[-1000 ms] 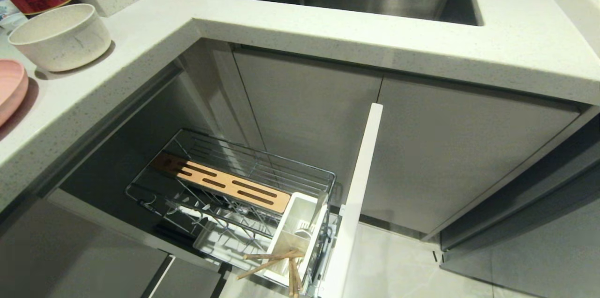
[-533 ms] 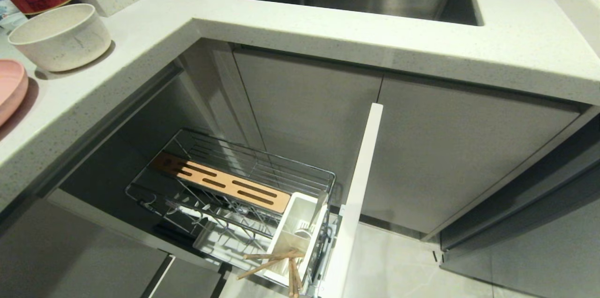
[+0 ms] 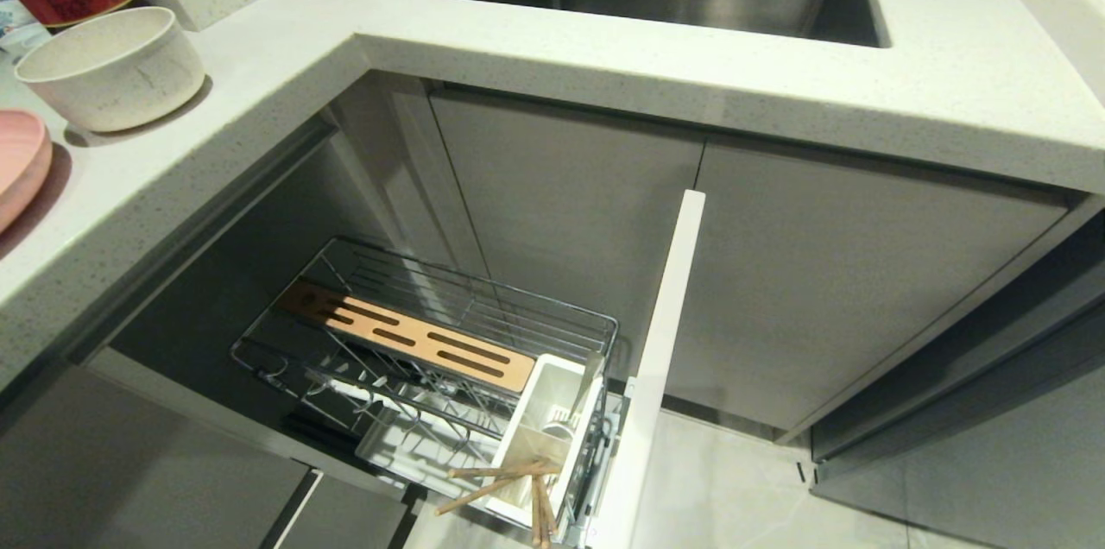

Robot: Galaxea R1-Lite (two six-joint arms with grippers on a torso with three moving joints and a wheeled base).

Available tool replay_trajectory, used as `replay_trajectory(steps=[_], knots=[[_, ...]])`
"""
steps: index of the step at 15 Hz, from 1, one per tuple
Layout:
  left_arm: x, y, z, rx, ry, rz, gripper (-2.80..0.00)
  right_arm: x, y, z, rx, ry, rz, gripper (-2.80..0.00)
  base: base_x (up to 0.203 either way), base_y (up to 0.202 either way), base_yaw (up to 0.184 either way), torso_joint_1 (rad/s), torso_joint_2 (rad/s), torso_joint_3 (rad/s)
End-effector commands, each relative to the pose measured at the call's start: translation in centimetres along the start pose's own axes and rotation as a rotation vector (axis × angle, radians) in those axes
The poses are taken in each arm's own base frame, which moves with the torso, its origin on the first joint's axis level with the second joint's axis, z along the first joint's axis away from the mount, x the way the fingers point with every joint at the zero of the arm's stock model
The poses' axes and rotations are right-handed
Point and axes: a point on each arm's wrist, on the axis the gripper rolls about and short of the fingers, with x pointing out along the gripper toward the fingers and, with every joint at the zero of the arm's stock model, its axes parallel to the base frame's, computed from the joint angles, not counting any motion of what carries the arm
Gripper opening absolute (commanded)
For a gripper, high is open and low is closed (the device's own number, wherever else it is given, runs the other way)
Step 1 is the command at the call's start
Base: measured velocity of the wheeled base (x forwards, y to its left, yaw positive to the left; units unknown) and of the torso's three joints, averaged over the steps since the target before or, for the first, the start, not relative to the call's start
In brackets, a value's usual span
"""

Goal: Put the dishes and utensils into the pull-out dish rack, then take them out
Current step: Pick up the fork and place it in the cupboard

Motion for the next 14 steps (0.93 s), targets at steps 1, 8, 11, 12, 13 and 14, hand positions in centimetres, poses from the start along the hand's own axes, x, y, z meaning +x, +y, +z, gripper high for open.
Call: replay_trajectory(steps=[1,8,11,12,13,14], knots=[[-0.22,-0.13,-0.16,0.0,0.0,0.003,0.0,0.16,-0.01,-0.74,0.0,0.027,0.0,-2.8,0.0,0.0,0.0,0.0,0.0,0.0],[0.05,0.09,-0.5,-0.005,0.023,0.052,0.0,0.16,-0.02,-0.73,0.0,0.026,-0.001,-2.8,0.0,0.0,0.0,0.0,0.0,0.0],[0.15,0.13,-0.62,-0.004,0.028,0.052,0.0,0.16,-0.01,-0.73,0.0,0.026,-0.001,-2.8,0.0,0.0,0.0,0.0,0.0,0.0],[0.2,0.15,-0.61,-0.005,0.029,0.052,0.0,0.17,-0.02,-0.77,0.0,0.028,0.0,-2.8,0.0,0.0,0.0,0.0,0.0,0.0],[0.2,0.15,-0.61,-0.006,0.029,0.052,-2.8,0.16,-0.02,-0.73,0.0,0.026,-0.001,-2.8,0.0,0.0,0.0,0.0,0.0,0.0],[0.2,0.15,-0.61,-0.005,0.029,0.052,-2.8,0.16,-0.01,-0.73,0.0,0.026,0.0,-2.8,0.0,0.0,0.0,0.0,0.0,0.0]])
